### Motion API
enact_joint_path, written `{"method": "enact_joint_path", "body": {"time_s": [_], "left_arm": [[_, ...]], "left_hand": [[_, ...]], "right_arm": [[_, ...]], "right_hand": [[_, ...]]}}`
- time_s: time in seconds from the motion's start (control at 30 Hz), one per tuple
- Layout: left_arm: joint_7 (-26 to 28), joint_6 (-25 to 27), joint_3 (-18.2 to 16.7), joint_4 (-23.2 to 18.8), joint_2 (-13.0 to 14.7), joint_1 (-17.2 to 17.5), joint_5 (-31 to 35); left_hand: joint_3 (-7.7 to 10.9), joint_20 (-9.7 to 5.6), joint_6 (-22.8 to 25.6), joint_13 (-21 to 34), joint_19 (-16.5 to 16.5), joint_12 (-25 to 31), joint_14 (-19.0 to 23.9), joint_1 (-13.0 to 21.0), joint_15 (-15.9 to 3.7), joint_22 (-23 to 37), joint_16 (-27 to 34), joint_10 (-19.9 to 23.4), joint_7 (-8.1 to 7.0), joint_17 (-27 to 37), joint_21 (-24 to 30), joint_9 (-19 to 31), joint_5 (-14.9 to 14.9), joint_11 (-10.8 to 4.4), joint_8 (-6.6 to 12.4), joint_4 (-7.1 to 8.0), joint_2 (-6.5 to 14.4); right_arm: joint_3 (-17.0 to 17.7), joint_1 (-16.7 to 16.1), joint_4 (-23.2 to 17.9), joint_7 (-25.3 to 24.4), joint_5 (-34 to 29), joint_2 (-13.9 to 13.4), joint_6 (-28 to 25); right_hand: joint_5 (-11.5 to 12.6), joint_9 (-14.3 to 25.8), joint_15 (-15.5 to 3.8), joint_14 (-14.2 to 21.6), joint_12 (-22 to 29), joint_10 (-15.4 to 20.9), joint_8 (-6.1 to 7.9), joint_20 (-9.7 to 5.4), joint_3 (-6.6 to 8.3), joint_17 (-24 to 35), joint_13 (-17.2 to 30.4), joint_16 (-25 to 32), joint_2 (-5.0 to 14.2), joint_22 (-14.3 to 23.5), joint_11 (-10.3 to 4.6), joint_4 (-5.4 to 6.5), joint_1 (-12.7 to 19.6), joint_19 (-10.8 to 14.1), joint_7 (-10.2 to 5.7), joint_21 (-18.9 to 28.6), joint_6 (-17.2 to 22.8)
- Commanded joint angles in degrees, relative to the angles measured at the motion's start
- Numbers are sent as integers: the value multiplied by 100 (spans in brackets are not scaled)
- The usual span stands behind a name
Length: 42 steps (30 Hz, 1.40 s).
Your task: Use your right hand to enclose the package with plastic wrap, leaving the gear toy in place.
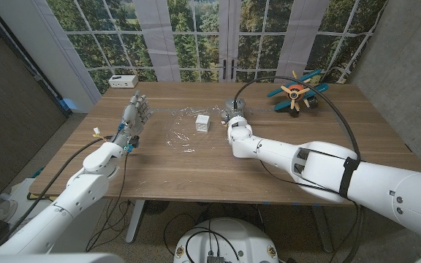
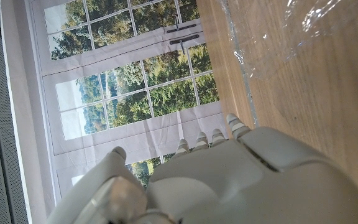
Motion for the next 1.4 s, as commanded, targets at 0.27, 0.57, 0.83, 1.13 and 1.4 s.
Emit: {"method": "enact_joint_path", "body": {"time_s": [0.27,0.57,0.83,1.13,1.4], "left_arm": [[-5,36,13,-13,18,-29,5],[-35,54,52,-4,7,-64,9],[-103,56,98,47,-11,-135,11],[-141,23,114,89,-29,-162,8],[-193,45,142,133,-25,-213,2]], "left_hand": [[-25,51,-410,22,-1,-16,-480,61,-10,11,-9,-507,-21,16,-26,21,-14,40,1,-1,60],[-25,50,-409,22,1,-15,-478,63,-10,12,-8,-508,-18,16,-26,21,-15,35,2,-1,61],[-25,48,-409,22,2,-14,-477,64,-13,12,-8,-506,-18,16,-26,21,-15,40,3,-1,63],[-25,46,-406,23,1,-10,-474,65,-7,12,-7,-497,-17,16,-27,21,-15,41,4,-2,65],[-24,47,-403,23,2,-8,-474,67,-5,12,-7,-493,-18,16,-27,21,-16,46,6,-2,68]], "right_arm": [[57,-397,-1043,-733,-222,-851,922],[679,-882,-1819,-1300,-50,-1234,1526],[1044,-1205,-2376,-1493,-74,-1382,1617],[1243,-1460,-2902,-1365,-146,-1596,1757],[1394,-1669,-3371,-1062,-142,-1820,2020]], "right_hand": [[92,269,-786,351,280,683,596,-183,294,-14,78,-2,123,25,-160,-319,729,158,294,59,1026],[82,327,-806,422,332,799,673,-214,332,-44,103,-44,173,21,-158,-274,743,230,347,86,1022],[71,366,-798,445,348,834,723,-207,350,-76,118,-93,168,18,-140,-260,750,238,376,87,1005],[60,402,-789,458,363,874,766,-193,363,-86,127,-126,167,15,-117,-252,761,232,381,83,982],[47,423,-779,457,363,880,798,-192,368,-84,133,-151,160,13,-125,-245,768,230,384,81,959]]}}
